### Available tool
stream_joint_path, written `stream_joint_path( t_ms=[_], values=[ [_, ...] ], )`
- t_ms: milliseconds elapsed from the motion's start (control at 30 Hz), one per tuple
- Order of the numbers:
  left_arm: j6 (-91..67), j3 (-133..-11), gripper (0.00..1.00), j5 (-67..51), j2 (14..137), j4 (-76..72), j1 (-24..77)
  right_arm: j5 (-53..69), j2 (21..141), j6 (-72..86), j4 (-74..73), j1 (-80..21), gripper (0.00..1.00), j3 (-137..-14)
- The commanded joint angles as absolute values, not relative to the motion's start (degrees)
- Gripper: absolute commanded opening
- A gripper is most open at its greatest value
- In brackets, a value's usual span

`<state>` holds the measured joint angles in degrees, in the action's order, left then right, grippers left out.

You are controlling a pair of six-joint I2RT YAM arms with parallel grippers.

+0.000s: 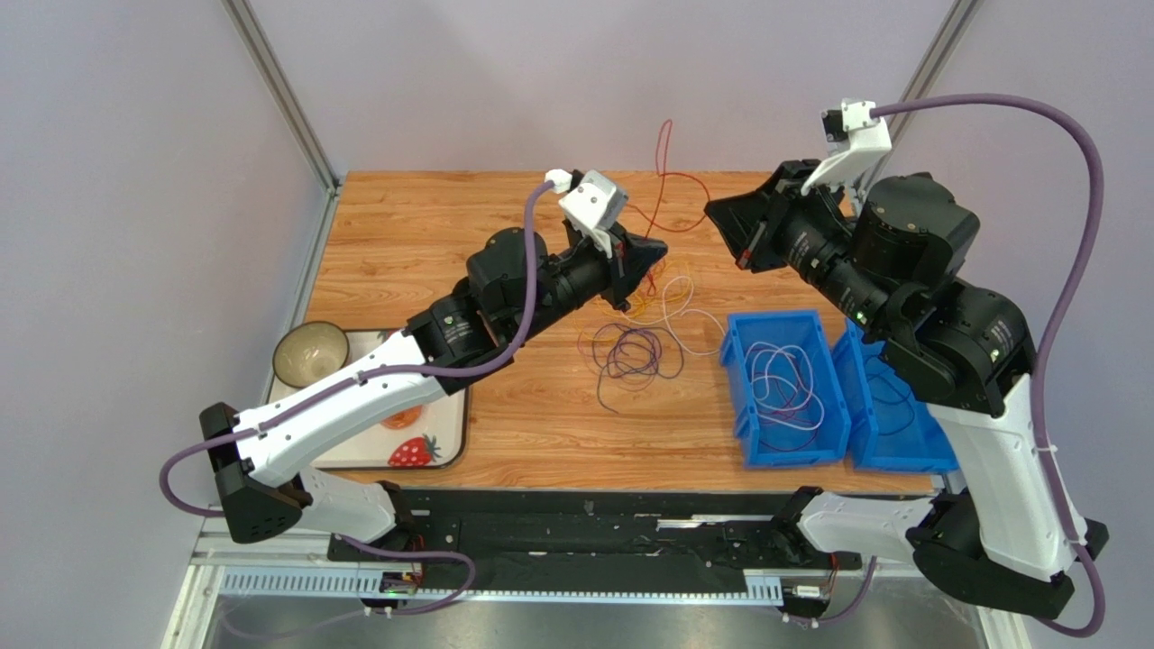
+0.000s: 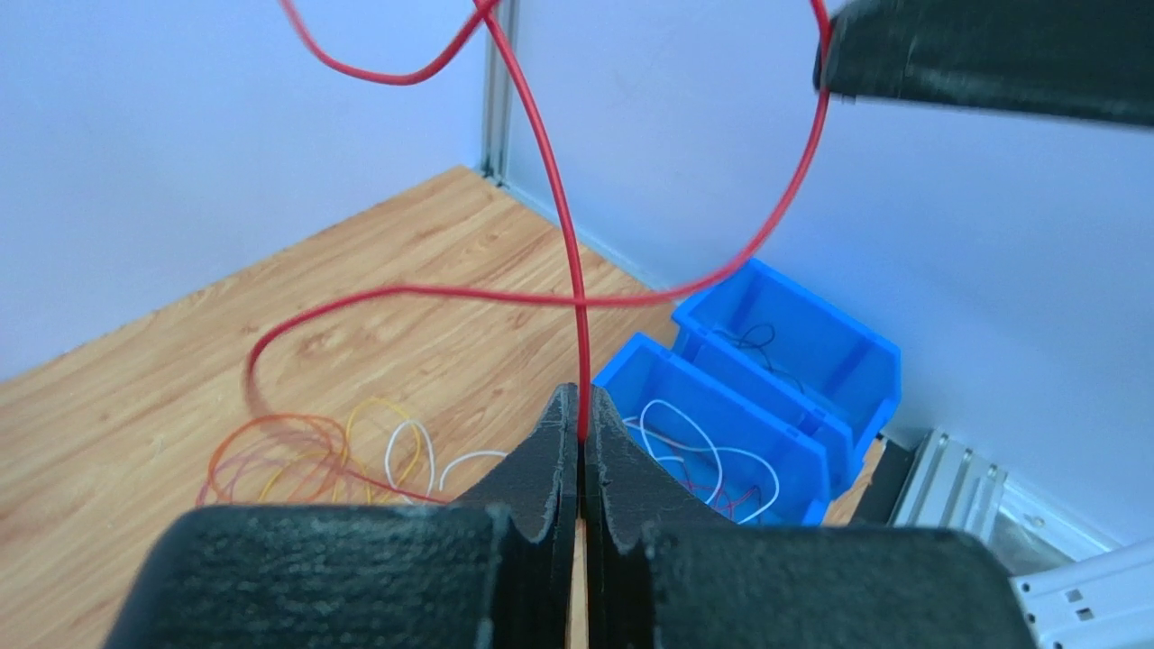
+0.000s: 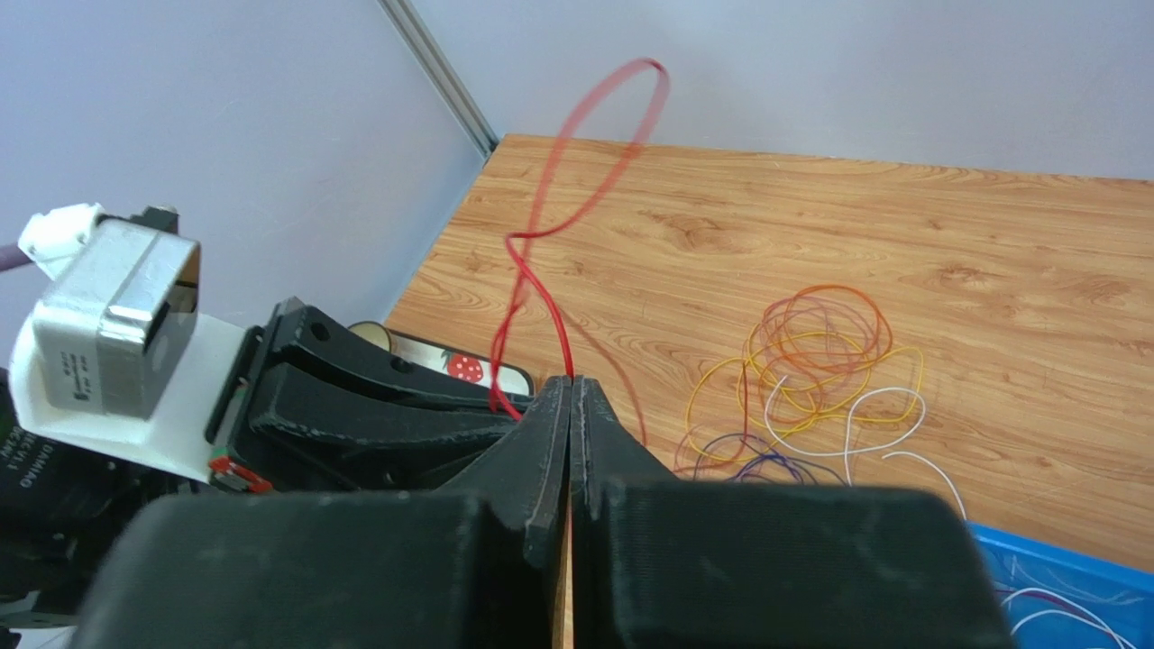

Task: Untangle the cables

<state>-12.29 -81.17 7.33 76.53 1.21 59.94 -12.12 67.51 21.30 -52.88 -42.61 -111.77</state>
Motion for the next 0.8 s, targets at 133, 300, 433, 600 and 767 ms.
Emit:
stream_joint_path(
  t_ms=[133,300,433,600,767],
  values=[
    [-12.7,-85.6,0.0,1.9,76.1,1.1,60.7,-13.7,63.5,21.4,-52.0,-42.7,0.0,-107.4],
    [-13.2,-90.0,0.0,-2.7,79.9,1.7,61.0,-15.1,60.7,21.8,-52.9,-42.6,0.0,-105.6],
    [-13.6,-91.5,0.0,-3.8,82.3,0.6,61.9,-16.4,58.8,21.9,-54.8,-42.6,0.0,-104.4],
    [-14.1,-97.1,0.0,-5.6,86.8,2.2,62.6,-20.0,55.7,21.8,-57.1,-42.6,0.0,-103.5],
    [-14.3,-104.3,0.0,-8.0,90.9,3.8,63.7,-26.1,52.3,21.4,-59.5,-42.6,0.0,-103.4]
  ],
)
